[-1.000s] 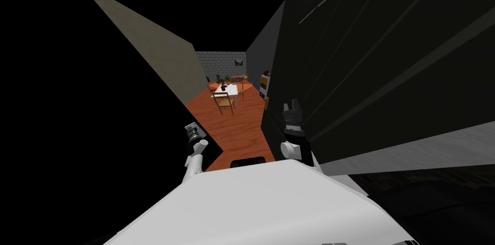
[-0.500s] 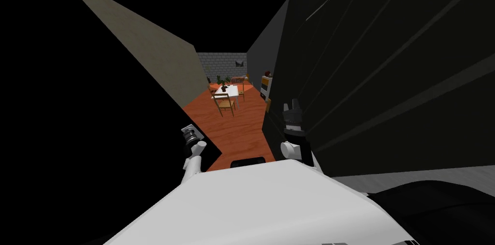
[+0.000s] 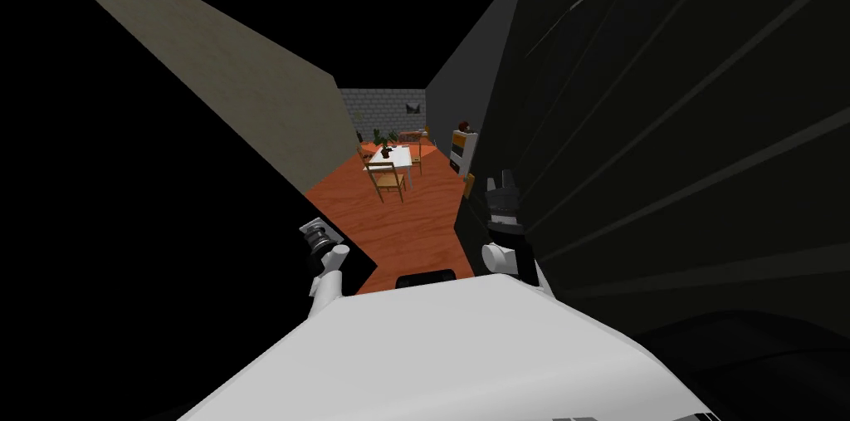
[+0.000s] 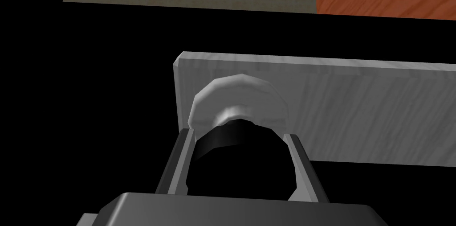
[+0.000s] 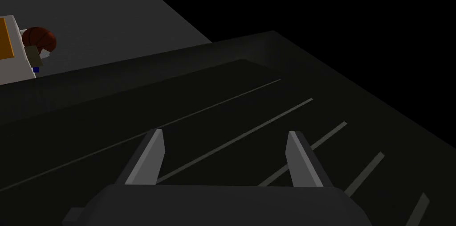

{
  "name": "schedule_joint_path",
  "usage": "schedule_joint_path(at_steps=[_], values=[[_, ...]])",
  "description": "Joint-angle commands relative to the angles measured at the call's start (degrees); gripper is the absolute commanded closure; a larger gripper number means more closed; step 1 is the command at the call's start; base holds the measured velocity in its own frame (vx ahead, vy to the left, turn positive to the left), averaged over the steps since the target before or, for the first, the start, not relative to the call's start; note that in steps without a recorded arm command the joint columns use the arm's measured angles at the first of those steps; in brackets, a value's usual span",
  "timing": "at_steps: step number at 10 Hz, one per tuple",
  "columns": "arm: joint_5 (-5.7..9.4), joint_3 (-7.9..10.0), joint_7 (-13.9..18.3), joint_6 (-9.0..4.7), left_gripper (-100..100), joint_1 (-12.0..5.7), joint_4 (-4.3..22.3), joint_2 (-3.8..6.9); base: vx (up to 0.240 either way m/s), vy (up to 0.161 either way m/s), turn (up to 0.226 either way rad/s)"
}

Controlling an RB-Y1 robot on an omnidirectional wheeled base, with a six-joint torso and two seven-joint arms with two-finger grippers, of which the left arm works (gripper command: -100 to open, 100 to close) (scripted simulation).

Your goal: Push the door open

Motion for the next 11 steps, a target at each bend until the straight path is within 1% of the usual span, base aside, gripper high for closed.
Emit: schedule_joint_path(at_steps=[1,3,4,5,6,7,9,11], values=[[0.68,1.58,-0.99,0.1,100,0.01,-0.85,0.15,0.21,0.069,0.027],[1.43,3.21,-1.97,-0.05,100,0.11,-1.24,-0.26,0.195,0.024,0.039],[1.67,3.75,-2.3,-0.1,100,0.14,-1.36,-0.45,0.182,0.043,0.04],[1.52,3.52,-2.15,0.08,100,0.29,-1.23,-0.35,0.074,0.029,0.029],[2.28,5.11,-3.05,-0.23,100,0.36,-1.64,-0.01,0.121,0.043,0.01],[2.47,5.49,-3.3,-0.3,100,0.38,-1.74,0.02,0.18,0.085,0.016],[3.35,7.28,-4.42,-0.62,100,0.44,-2.2,0.03,0.194,0.087,0.024],[4.31,9.25,-5.65,-0.97,100,0.51,-2.71,-0.18,0.202,0.104,0.018]])
